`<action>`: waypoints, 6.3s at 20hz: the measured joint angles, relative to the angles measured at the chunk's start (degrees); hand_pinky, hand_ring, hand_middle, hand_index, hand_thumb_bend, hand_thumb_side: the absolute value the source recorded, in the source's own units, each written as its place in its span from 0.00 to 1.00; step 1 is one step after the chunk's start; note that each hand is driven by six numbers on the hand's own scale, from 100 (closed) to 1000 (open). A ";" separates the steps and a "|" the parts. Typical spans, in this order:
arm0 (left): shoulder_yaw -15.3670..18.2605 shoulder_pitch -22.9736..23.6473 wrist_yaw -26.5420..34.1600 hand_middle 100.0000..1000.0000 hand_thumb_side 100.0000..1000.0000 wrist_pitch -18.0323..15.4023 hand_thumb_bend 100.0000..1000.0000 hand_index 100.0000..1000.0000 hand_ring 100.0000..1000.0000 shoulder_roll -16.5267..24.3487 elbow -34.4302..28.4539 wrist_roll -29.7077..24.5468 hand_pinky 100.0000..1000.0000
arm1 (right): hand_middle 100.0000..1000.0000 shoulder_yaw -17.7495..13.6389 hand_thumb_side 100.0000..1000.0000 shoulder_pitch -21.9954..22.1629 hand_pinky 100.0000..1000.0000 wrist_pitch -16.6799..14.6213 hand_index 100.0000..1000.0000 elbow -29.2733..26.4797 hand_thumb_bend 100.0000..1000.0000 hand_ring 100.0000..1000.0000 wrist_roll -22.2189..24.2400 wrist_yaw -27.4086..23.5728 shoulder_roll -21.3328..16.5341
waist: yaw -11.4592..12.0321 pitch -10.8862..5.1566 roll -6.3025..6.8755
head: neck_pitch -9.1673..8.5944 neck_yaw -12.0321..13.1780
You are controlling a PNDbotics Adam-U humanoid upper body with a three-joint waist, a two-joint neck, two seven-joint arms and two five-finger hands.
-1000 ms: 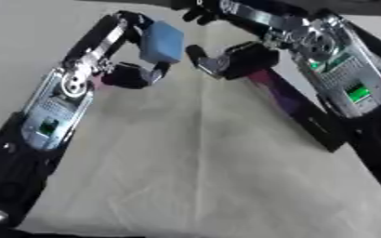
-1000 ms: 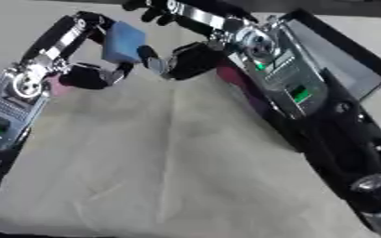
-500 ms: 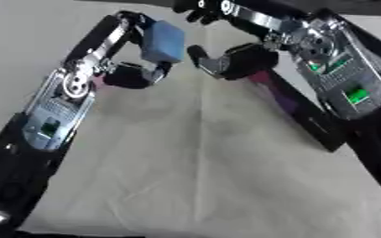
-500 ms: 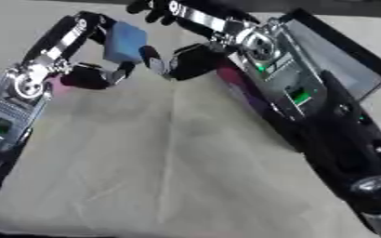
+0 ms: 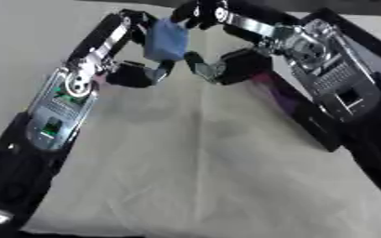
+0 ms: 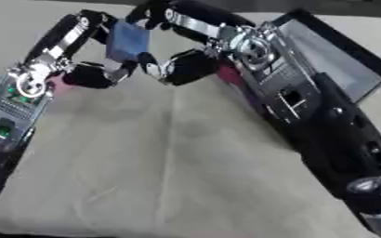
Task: Pick up the objects with one hand, pass them to the other hand, and then place them into the box on the other side of the table.
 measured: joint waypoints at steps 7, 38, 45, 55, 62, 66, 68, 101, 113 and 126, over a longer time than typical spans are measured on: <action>-0.30 -0.02 0.33 0.53 0.00 -0.09 0.00 0.51 0.50 -0.43 0.03 -0.33 0.68 | 0.94 -0.03 0.43 0.00 0.90 -0.22 0.95 1.14 0.00 0.91 -0.41 1.86 0.04 | 0.15 0.00 0.00 | -0.02 -0.03; -1.00 -0.10 1.46 0.52 0.00 0.76 0.04 0.53 0.48 -1.48 -1.09 0.49 0.66 | 0.96 -0.04 0.58 0.86 0.91 0.13 0.98 4.04 0.00 0.91 -3.55 6.18 0.44 | 0.43 0.01 0.00 | -0.61 -2.21; -1.35 -0.14 1.89 0.52 0.00 0.61 0.05 0.53 0.48 -1.93 -1.13 0.39 0.65 | 0.96 -0.04 0.60 0.91 0.92 -0.07 0.99 5.01 0.00 0.91 -3.00 6.18 0.53 | 0.48 0.02 0.00 | -0.61 -2.29; -1.69 -0.19 2.31 0.52 0.00 0.17 0.05 0.53 0.48 -1.96 -1.13 -0.08 0.65 | 0.96 -0.06 0.59 0.97 0.92 -0.29 0.99 5.35 0.00 0.91 -2.29 6.16 0.53 | 0.51 0.03 0.00 | -0.61 -2.49; -1.78 -0.20 3.49 0.51 0.00 -0.69 0.05 0.53 0.47 -1.96 -1.13 -0.95 0.65 | 0.94 -0.06 0.55 0.99 0.91 -0.10 0.97 5.35 0.00 0.89 -2.33 5.40 0.53 | 0.51 0.05 0.00 | -0.61 -2.53; -1.84 -0.20 4.25 0.51 0.00 -1.06 0.05 0.53 0.47 -1.94 -1.12 -1.37 0.64 | 0.91 -0.06 0.50 1.00 0.90 0.23 0.95 5.35 0.00 0.87 -2.68 4.49 0.52 | 0.51 0.06 0.00 | -0.61 -2.58; -1.86 -0.20 4.64 0.51 0.00 -1.26 0.05 0.54 0.47 -1.93 -1.09 -1.58 0.64 | 0.88 -0.07 0.46 1.00 0.89 0.54 0.91 5.35 0.00 0.85 -3.11 3.92 0.51 | 0.52 0.06 0.00 | -0.60 -2.69; -2.39 -0.18 6.34 0.59 0.23 -1.45 0.36 0.72 0.51 -1.93 -1.01 0.66 0.67 | 0.53 -0.07 0.18 1.55 0.79 8.83 0.59 3.56 0.00 0.57 -8.22 -12.31 -0.60 | 0.35 0.06 0.00 | -0.58 -3.05; -2.75 -0.12 3.58 0.67 0.23 -2.45 0.65 0.82 0.58 -2.01 -1.11 -0.09 0.72 | 0.52 -0.25 0.16 1.76 0.79 9.96 0.58 2.98 0.00 0.56 -8.70 -13.45 -0.96 | 0.15 0.06 0.00 | -0.58 -3.18; -2.51 0.98 1.77 0.67 0.25 -2.07 0.67 0.82 0.57 -1.92 -1.10 1.39 0.71 | 0.52 -0.47 0.13 2.47 0.79 10.37 0.58 1.75 0.00 0.56 -9.25 -14.08 -2.43 | -0.41 0.05 0.00 | -0.58 -3.03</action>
